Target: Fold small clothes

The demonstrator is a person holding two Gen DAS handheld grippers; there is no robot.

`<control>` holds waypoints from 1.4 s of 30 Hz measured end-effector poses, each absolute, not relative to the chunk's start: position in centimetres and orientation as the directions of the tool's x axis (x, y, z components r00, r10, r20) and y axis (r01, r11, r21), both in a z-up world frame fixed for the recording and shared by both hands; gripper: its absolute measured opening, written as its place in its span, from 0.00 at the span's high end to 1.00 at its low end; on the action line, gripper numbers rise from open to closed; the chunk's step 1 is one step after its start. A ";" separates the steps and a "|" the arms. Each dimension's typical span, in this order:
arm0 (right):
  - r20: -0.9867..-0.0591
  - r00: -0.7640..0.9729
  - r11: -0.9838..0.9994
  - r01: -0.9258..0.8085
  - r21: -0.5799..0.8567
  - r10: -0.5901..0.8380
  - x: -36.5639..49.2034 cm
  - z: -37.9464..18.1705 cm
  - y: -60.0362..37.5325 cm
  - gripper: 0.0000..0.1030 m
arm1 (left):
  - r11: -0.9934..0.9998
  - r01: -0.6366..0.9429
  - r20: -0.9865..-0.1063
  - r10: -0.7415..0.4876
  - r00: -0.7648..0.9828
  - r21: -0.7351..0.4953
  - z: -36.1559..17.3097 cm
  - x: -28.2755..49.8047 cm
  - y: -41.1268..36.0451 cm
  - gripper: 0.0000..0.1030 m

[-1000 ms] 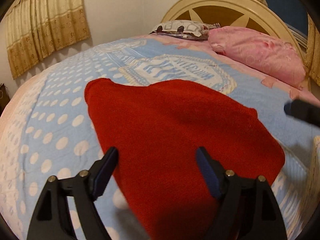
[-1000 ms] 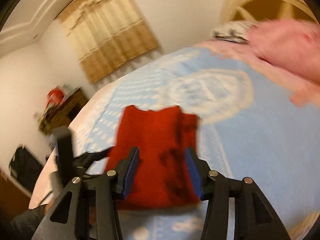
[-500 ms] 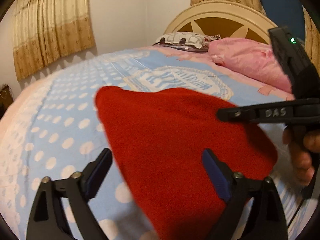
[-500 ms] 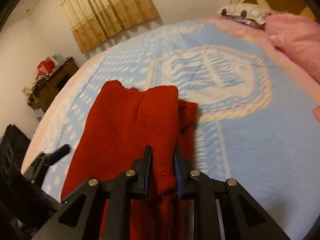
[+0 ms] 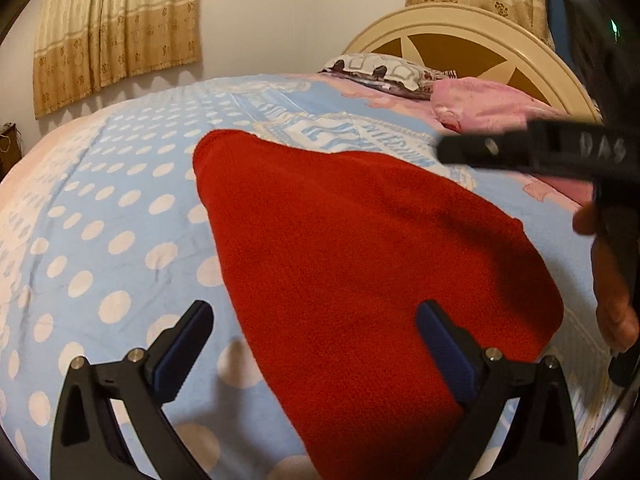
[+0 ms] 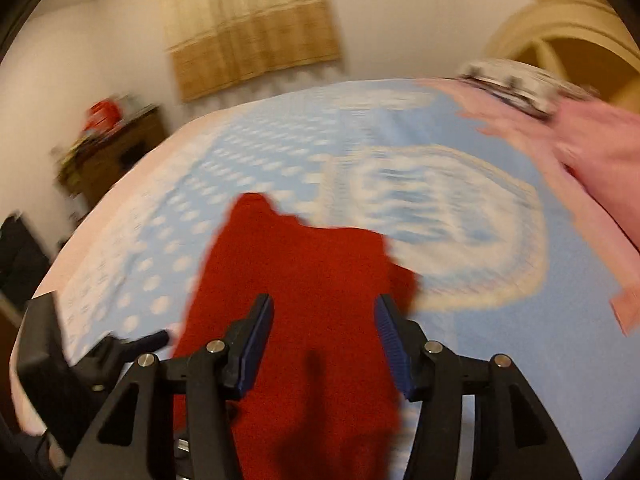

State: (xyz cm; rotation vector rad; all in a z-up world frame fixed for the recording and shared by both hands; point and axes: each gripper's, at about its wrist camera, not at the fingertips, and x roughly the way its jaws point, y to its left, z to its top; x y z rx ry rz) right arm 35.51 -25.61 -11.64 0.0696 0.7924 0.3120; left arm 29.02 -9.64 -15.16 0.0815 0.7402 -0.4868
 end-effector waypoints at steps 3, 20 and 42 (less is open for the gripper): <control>-0.765 0.576 0.952 -0.263 0.159 0.287 38.0 -13.5 -24.4 0.48 | 0.887 0.450 -0.667 -0.398 0.630 -0.104 -15.2 28.9 -9.5 0.00; -0.729 0.650 0.963 -0.265 0.047 0.214 32.4 -13.4 -24.9 0.48 | 0.869 0.455 -0.683 -0.453 0.573 -0.195 -15.9 29.6 -9.0 0.00; -0.712 0.617 0.942 -0.233 0.241 0.335 31.0 -13.2 -31.5 0.28 | 0.828 0.443 -0.692 -0.543 0.475 -0.345 -16.7 30.9 -7.7 0.00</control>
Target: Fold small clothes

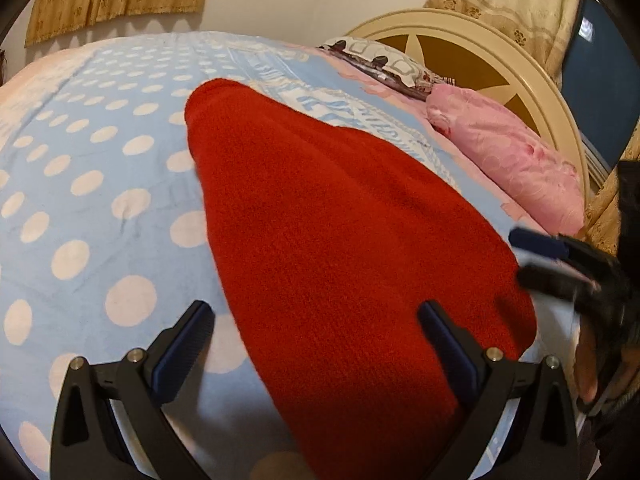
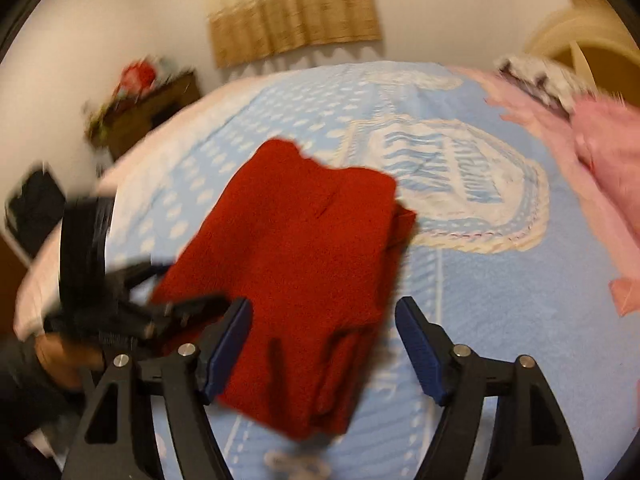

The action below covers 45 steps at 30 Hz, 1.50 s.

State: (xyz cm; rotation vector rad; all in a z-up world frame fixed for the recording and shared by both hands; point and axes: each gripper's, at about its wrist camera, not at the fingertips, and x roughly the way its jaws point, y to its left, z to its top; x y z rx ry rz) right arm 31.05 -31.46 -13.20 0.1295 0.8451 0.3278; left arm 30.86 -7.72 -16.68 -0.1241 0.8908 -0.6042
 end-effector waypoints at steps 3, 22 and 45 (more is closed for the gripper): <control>-0.701 0.604 0.920 -0.166 0.355 0.380 33.6 -13.7 -33.5 0.27 | 0.827 0.445 -0.690 -0.543 0.478 -0.343 -16.7 30.6 -7.8 0.00; -0.734 0.504 0.873 -0.091 0.478 0.455 44.8 -19.1 -33.4 0.28 | 0.813 0.449 -0.681 -0.567 0.464 -0.371 -16.8 30.6 -7.2 0.00; -0.735 0.498 0.873 -0.104 0.476 0.460 45.1 -19.4 -31.6 0.74 | 0.783 0.507 -0.673 -0.595 0.439 -0.361 -16.5 30.2 -7.9 0.15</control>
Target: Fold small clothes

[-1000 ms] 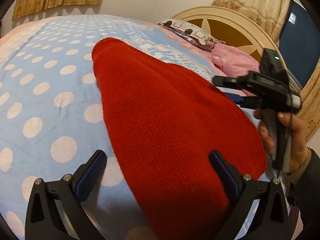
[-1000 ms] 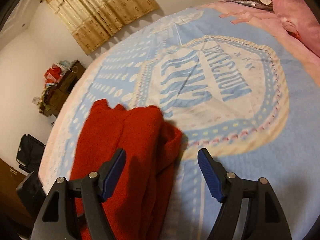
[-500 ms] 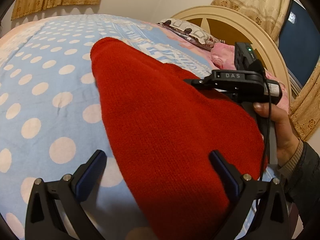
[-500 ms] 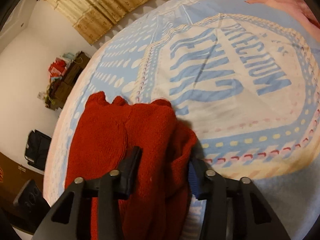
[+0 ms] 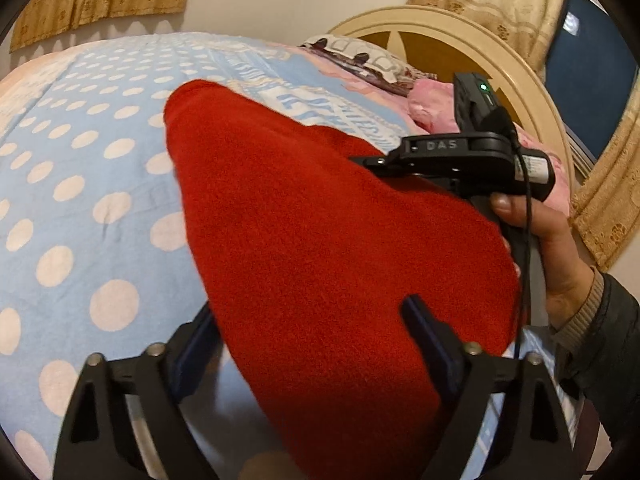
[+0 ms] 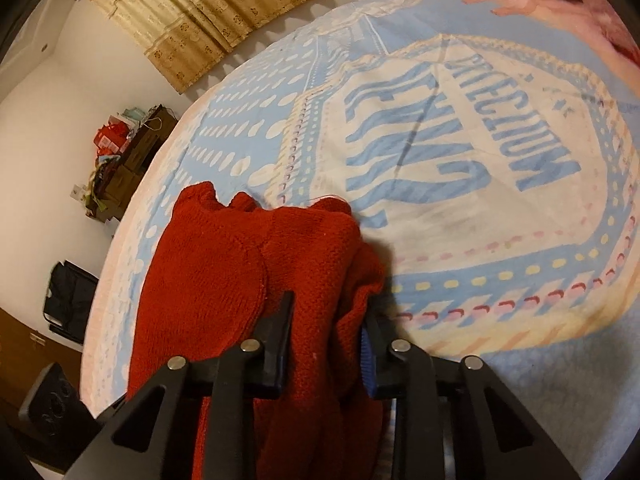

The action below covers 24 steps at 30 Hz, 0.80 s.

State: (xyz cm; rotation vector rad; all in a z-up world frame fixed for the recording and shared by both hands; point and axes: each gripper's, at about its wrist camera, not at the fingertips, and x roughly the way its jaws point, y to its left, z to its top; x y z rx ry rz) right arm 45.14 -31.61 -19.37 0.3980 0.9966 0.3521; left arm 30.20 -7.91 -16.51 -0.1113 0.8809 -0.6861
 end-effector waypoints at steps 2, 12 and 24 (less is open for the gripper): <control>-0.732 0.509 0.877 -0.106 0.469 0.454 44.9 -19.1 -31.5 0.75 | 0.775 0.511 -0.667 -0.606 0.434 -0.372 -16.5 30.3 -7.8 0.22; -0.678 0.552 0.855 -0.137 0.500 0.485 42.9 -16.8 -31.0 0.77 | 0.771 0.541 -0.647 -0.607 0.462 -0.336 -14.2 29.1 -6.9 0.54; -0.624 0.525 0.804 -0.242 0.542 0.579 39.9 -14.5 -25.4 0.77 | 0.808 0.524 -0.646 -0.556 0.524 -0.271 -11.8 25.8 -2.8 0.55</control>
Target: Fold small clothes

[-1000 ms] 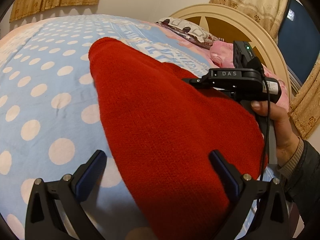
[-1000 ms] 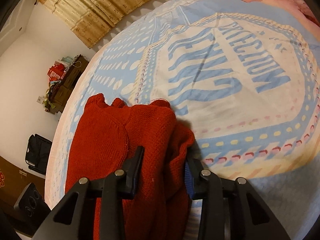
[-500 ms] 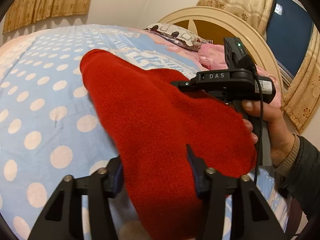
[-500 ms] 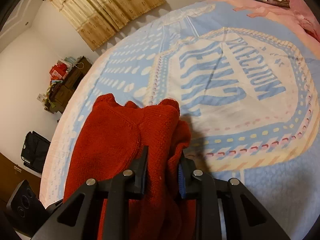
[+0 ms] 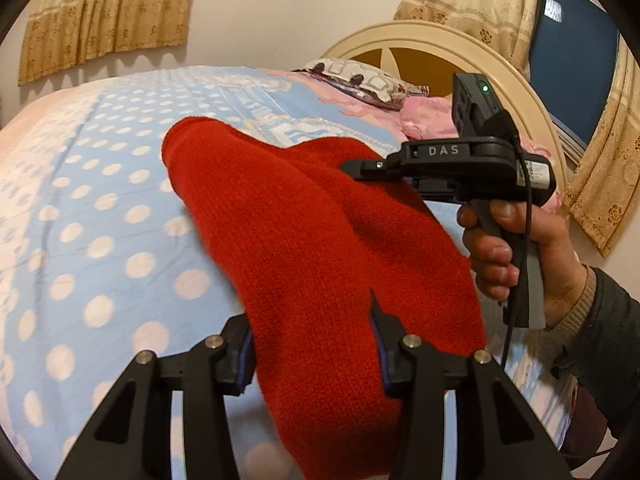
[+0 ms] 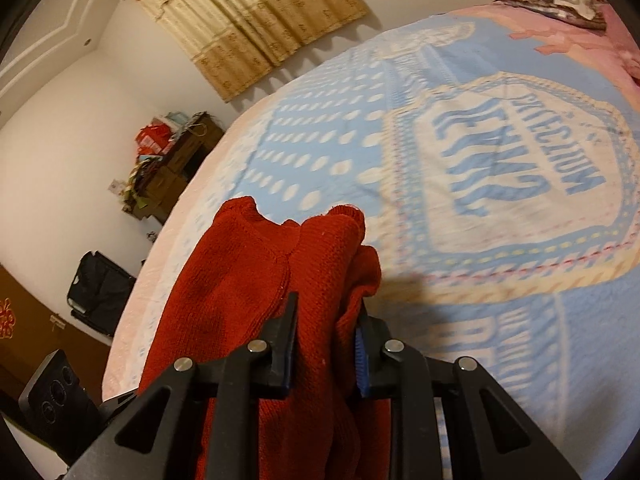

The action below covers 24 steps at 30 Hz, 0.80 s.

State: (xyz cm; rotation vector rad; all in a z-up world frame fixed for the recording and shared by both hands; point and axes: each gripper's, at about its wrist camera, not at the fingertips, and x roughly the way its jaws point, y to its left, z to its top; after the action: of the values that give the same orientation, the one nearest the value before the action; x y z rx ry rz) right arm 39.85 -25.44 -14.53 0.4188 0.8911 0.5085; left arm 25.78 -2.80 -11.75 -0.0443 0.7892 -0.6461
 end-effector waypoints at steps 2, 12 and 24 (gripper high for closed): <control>-0.618 0.516 0.796 -0.261 0.547 0.593 39.5 -14.3 -24.2 0.78 | 0.818 0.508 -0.641 -0.547 0.538 -0.272 -11.3 25.2 -1.7 0.55; -0.589 0.455 0.742 -0.347 0.573 0.668 38.0 -13.6 -16.5 0.78 | 0.866 0.425 -0.624 -0.489 0.610 -0.263 -10.3 22.4 4.0 0.55; -0.588 0.369 0.693 -0.438 0.573 0.720 36.8 -13.0 -7.1 0.78 | 0.909 0.327 -0.610 -0.415 0.675 -0.257 -9.8 19.6 9.8 0.55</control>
State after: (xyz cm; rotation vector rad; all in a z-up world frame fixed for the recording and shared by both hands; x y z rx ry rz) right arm 36.83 -7.12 -13.03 0.3472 0.9263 0.7622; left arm 19.63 9.80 -9.85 -0.1298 0.7177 -0.4188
